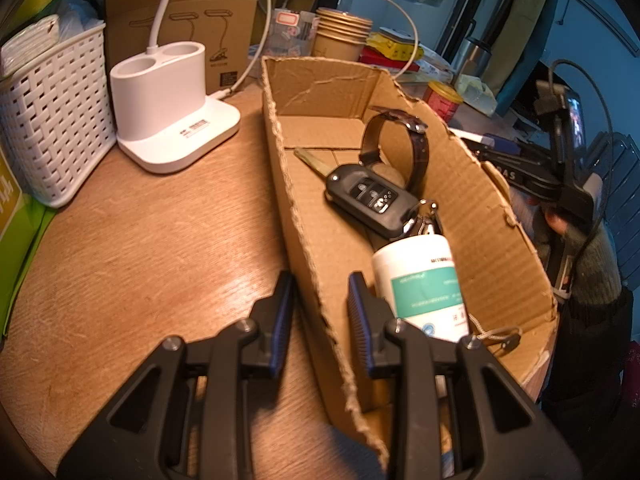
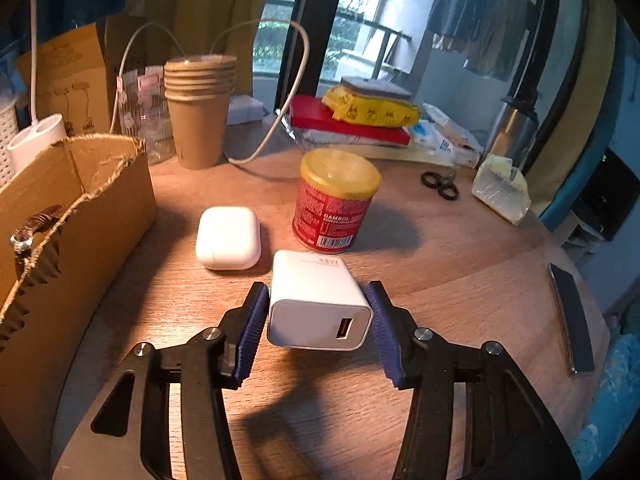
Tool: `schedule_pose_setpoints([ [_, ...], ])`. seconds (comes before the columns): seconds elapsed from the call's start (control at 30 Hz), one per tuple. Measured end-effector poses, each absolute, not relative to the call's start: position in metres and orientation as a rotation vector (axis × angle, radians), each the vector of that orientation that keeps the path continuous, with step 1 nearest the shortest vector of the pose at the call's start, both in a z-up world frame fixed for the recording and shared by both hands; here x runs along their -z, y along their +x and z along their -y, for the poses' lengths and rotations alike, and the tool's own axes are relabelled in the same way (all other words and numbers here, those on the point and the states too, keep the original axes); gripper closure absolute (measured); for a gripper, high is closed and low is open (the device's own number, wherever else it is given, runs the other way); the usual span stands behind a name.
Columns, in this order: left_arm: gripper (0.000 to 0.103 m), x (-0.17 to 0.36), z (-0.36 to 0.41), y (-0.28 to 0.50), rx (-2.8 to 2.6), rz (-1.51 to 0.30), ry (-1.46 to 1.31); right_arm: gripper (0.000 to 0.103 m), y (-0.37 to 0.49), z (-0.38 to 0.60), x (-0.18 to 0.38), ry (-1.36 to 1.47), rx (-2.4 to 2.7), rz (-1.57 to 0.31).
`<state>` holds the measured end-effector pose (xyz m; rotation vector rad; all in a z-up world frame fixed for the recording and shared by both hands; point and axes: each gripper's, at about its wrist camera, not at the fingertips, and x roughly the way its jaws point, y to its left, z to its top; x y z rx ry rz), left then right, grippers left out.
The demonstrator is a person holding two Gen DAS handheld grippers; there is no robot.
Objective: Organize rigid objects
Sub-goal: 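Grasp the white charger with the right gripper and lift it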
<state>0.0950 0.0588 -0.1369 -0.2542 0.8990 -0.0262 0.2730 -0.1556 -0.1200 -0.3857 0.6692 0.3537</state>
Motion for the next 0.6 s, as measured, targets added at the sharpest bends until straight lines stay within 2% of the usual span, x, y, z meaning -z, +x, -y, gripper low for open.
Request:
schedule_pose_setpoints([
  [0.6,0.073,0.137,-0.059,0.095,0.026,-0.899,-0.254,0.051,0.237,0.157,0.088,-0.323,-0.373,-0.566],
])
